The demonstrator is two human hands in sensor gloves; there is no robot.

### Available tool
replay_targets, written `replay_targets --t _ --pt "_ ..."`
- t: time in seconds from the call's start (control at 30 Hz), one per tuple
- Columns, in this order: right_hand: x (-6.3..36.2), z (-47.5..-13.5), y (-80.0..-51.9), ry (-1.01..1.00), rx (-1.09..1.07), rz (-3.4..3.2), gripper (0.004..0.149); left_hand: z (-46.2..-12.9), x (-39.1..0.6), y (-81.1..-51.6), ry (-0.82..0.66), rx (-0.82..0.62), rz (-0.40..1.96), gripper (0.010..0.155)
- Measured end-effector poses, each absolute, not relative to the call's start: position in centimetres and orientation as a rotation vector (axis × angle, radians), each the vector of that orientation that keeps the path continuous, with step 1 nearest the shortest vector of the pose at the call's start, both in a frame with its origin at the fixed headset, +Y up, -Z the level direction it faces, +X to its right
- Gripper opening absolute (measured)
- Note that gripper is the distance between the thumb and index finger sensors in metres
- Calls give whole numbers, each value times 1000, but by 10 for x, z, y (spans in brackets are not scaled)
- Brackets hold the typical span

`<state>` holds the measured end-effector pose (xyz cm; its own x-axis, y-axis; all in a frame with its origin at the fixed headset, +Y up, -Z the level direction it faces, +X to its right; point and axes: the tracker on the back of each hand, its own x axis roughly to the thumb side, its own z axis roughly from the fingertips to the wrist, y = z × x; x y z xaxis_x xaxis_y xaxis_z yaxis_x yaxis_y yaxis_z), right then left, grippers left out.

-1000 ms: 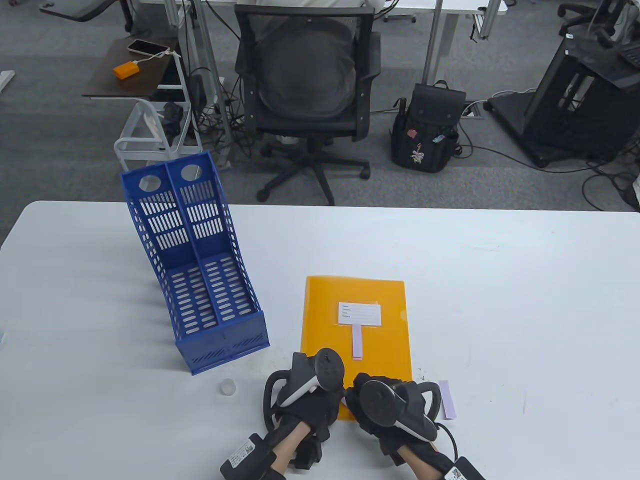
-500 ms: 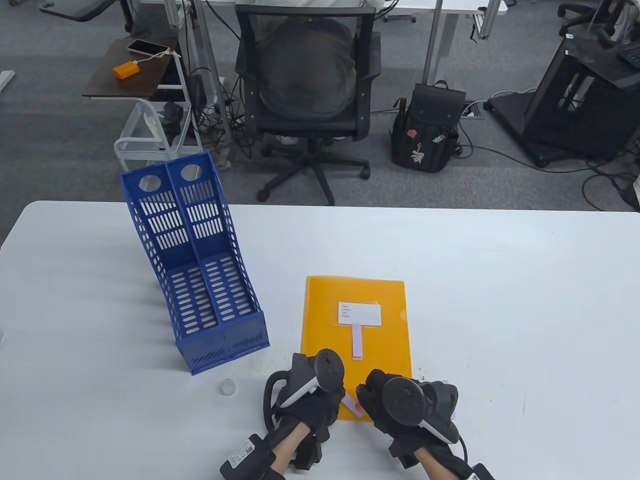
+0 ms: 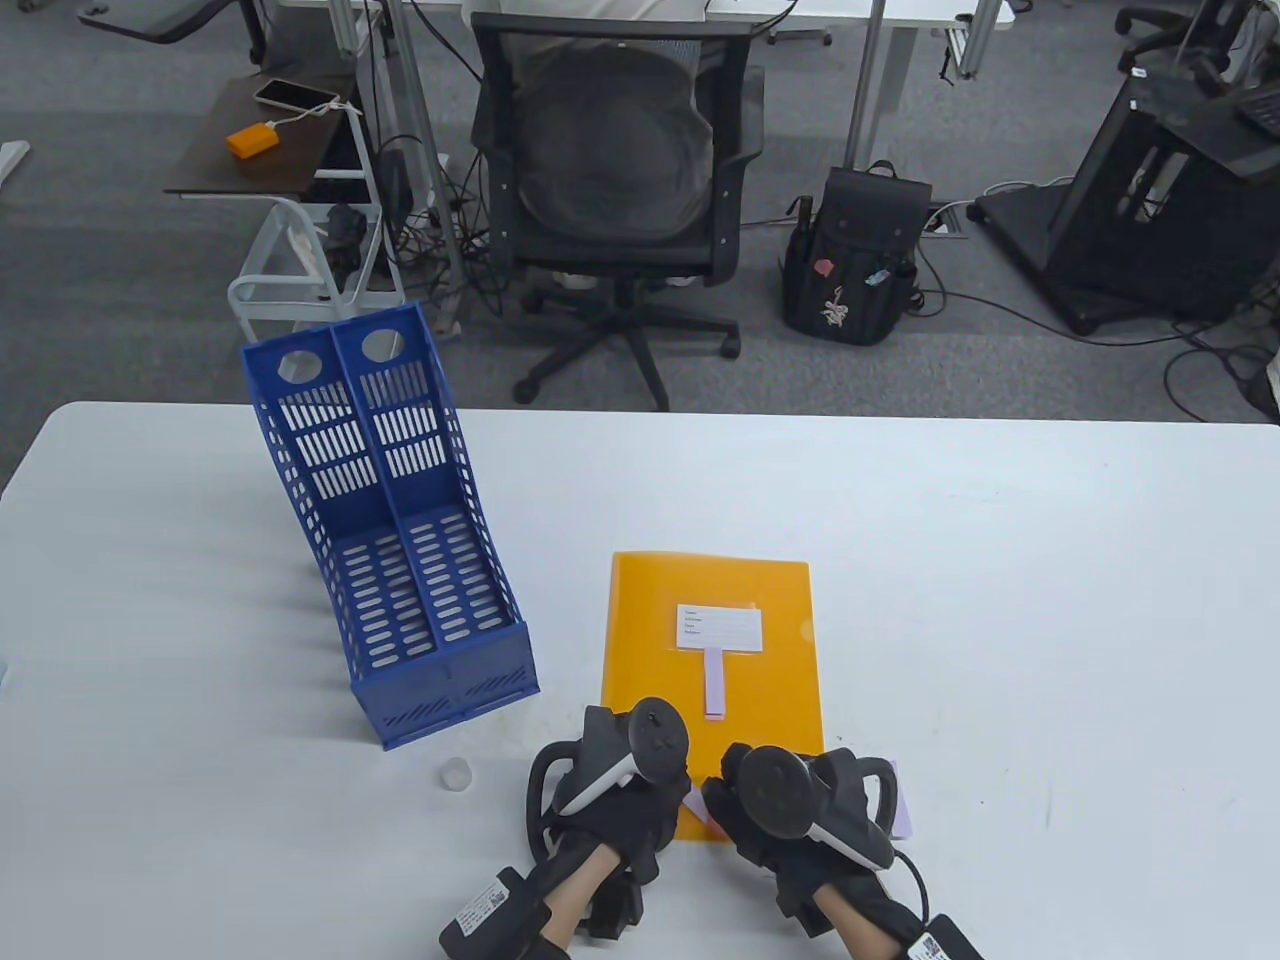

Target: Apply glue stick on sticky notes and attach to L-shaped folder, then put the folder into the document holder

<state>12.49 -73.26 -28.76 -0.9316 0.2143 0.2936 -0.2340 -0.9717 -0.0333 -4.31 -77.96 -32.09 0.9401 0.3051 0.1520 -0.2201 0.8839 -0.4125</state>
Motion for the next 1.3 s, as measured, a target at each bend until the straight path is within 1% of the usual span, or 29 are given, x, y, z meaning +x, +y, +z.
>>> replay_targets --t 0.07,0.13,0.3,0.37,0.53,0.7,0.97,1.1,1.23,1.3 --pt "134 -287 -729 -88 389 2853 44 -321 -43 -780 -216 -402 276 41" --pt "146 -286 -724 -130 329 2798 47 -321 -43 -780 -216 -402 277 41" --pt "173 -288 -715 -266 177 2623 64 -321 -43 -780 -224 -390 273 41" --pt "178 -291 -716 -227 148 2576 67 -320 -43 -780 -222 -391 280 41" --pt "180 -298 -726 -88 141 2545 66 -320 -43 -780 -220 -395 273 41" --pt "176 -302 -733 -84 151 2562 64 -319 -42 -779 -220 -404 264 41" --pt "173 -307 -747 36 138 2534 64 -320 -46 -778 -226 -407 303 39" --pt "171 -309 -753 95 153 2473 60 -321 -48 -777 -227 -414 323 39" --pt "170 -311 -762 209 147 2389 60 -321 -49 -776 -229 -419 332 38" --pt "170 -312 -763 195 150 2390 59 -322 -49 -775 -230 -423 342 38"
